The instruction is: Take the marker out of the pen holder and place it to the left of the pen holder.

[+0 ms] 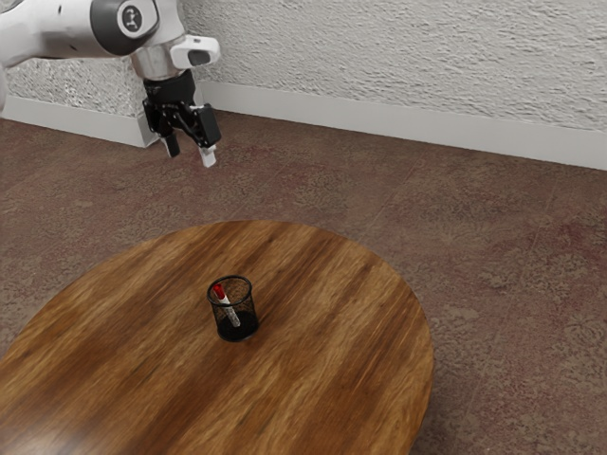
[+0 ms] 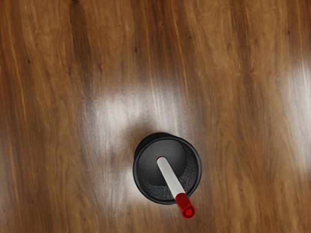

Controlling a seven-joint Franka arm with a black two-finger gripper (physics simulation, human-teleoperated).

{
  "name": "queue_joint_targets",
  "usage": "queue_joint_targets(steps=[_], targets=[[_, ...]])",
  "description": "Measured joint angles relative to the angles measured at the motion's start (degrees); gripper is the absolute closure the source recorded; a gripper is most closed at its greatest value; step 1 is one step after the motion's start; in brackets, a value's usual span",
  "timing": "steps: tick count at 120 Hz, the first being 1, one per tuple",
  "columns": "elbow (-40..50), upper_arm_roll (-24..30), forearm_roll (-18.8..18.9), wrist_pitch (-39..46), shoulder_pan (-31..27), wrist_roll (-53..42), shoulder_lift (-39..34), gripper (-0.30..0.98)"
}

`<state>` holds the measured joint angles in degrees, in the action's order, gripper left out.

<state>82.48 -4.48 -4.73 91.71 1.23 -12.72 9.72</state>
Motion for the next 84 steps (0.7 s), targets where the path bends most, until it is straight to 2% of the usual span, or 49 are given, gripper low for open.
queue_joint_targets(steps=[35, 48, 65, 84], targets=[[2.6, 0.6, 0.2, 0.0, -0.3, -0.4, -2.8, 0.00], [12.1, 4.7, 4.7, 3.3, -0.4, -1.3, -8.1, 0.00], [27.6, 6.3, 7.4, 15.8, 3.0, -6.4, -14.4, 0.00], [32.1, 7.0, 8.0, 20.8, -0.3, -13.0, -15.5, 0.00]])
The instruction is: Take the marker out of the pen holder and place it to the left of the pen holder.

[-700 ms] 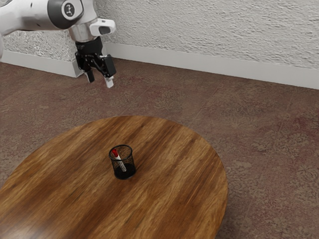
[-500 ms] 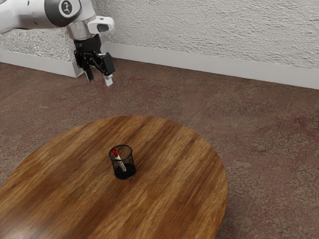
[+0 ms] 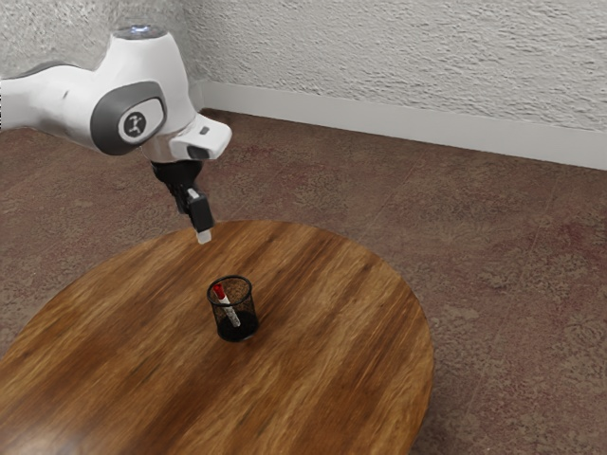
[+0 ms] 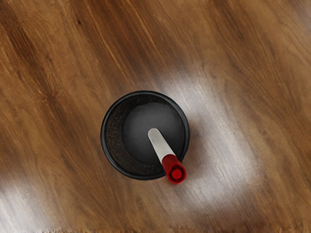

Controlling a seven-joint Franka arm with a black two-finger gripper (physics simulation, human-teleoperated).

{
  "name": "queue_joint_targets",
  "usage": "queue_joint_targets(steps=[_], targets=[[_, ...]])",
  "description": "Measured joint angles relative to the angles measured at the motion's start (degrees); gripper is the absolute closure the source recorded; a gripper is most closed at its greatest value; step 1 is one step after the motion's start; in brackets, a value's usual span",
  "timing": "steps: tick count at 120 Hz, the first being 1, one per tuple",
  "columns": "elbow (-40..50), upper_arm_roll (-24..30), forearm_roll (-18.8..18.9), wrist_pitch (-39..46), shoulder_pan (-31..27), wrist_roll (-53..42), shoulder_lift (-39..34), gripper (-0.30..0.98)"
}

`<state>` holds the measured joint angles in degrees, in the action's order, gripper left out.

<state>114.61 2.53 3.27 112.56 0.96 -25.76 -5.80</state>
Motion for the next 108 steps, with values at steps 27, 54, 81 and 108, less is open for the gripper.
queue_joint_targets(steps=[27, 54, 81, 108], targets=[[12.4, 0.8, 0.5, 12.1, 0.4, -9.8, -1.7, 0.00], [14.1, 1.0, 0.5, 17.4, 0.5, -19.0, 2.1, 0.00], [13.8, 1.0, 0.5, 20.5, 0.5, -25.4, 7.1, 0.00], [13.5, 0.9, 0.5, 22.8, 0.0, -29.8, 8.5, 0.19]])
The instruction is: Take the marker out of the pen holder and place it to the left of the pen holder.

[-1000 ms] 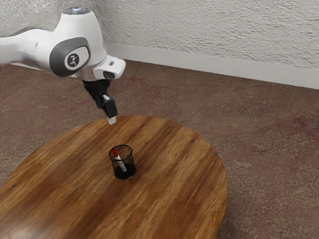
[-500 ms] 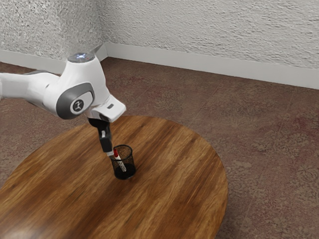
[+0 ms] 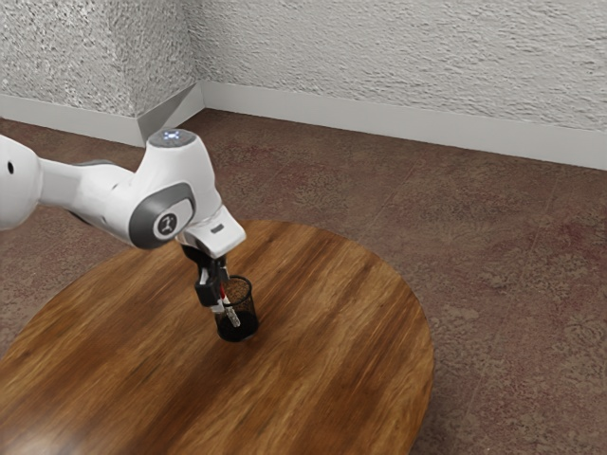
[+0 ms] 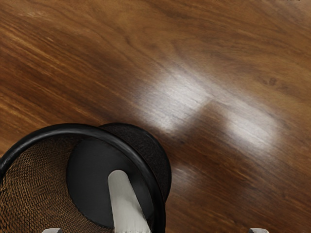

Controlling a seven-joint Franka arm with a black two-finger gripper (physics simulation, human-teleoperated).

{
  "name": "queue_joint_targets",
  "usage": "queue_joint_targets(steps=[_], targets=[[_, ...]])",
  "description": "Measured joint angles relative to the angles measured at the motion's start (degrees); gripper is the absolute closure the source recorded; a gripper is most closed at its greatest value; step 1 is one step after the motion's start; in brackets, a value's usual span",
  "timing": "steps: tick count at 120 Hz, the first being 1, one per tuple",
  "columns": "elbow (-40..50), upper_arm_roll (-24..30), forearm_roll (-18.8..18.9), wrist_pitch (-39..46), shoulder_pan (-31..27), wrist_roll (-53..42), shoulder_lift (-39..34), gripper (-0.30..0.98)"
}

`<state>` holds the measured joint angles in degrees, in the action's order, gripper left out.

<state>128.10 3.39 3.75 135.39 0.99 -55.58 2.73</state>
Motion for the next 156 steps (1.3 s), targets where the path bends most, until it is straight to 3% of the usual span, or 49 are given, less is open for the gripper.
queue_joint_targets(steps=[17, 38, 66, 90, 100, 115, 129, 156], targets=[[-0.2, 0.0, -0.2, 0.4, -0.4, -2.0, -0.1, 0.51], [-0.2, -0.2, -0.2, 0.5, -0.3, -3.8, -0.2, 0.70], [-4.4, -2.1, 0.1, -1.2, 0.6, -5.0, -3.4, 0.77], [-19.1, -3.9, -0.1, -15.0, 0.3, -4.5, -5.0, 0.79], [-27.2, -5.5, -0.1, -23.9, 0.5, -2.6, -0.7, 0.79], [-42.9, -7.3, 1.4, -40.2, -0.3, 2.8, 13.4, 0.79], [-50.7, -9.3, 1.7, -52.8, -0.4, 10.0, 21.5, 0.79], [-64.6, -13.2, -1.5, -65.2, -1.4, 23.5, 38.6, 0.79]])
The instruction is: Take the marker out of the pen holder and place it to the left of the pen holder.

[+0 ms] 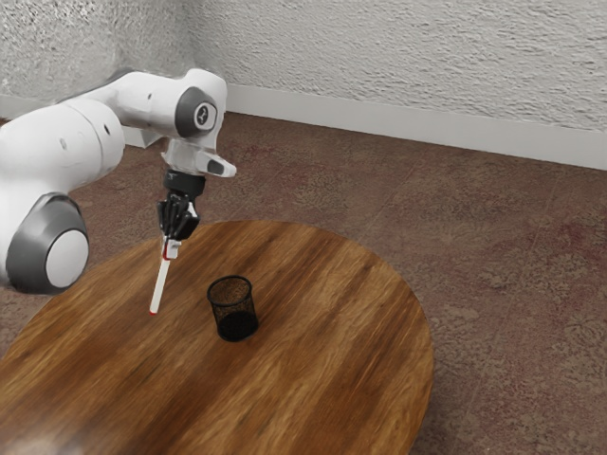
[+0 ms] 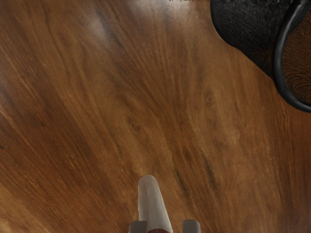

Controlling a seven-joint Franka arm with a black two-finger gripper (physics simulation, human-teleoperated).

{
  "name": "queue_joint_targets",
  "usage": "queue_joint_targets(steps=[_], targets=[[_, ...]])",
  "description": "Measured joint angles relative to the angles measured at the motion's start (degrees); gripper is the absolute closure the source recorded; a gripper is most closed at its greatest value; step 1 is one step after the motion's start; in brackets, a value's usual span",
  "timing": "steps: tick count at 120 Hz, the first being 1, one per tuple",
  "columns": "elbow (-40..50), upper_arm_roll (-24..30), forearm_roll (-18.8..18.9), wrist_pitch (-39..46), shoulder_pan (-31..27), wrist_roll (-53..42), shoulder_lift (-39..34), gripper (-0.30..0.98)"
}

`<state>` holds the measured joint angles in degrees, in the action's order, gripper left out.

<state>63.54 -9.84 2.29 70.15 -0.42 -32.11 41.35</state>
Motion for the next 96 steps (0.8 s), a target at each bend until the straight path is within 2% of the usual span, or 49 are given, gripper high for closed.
queue_joint_targets(steps=[21, 50, 74, 87, 96], targets=[[-8.1, -0.1, -1.0, -4.1, -1.2, 7.4, 10.1, 0.79], [-11.9, 0.4, -1.2, -6.1, -2.4, 14.4, 16.2, 0.78], [-12.3, 0.6, -2.0, -7.0, -2.4, 18.7, 16.7, 0.35], [-12.3, 0.7, -2.1, -7.2, -2.4, 20.4, 16.4, 0.21], [-12.0, 1.2, -2.2, -7.4, -2.4, 21.4, 13.7, 0.15]])
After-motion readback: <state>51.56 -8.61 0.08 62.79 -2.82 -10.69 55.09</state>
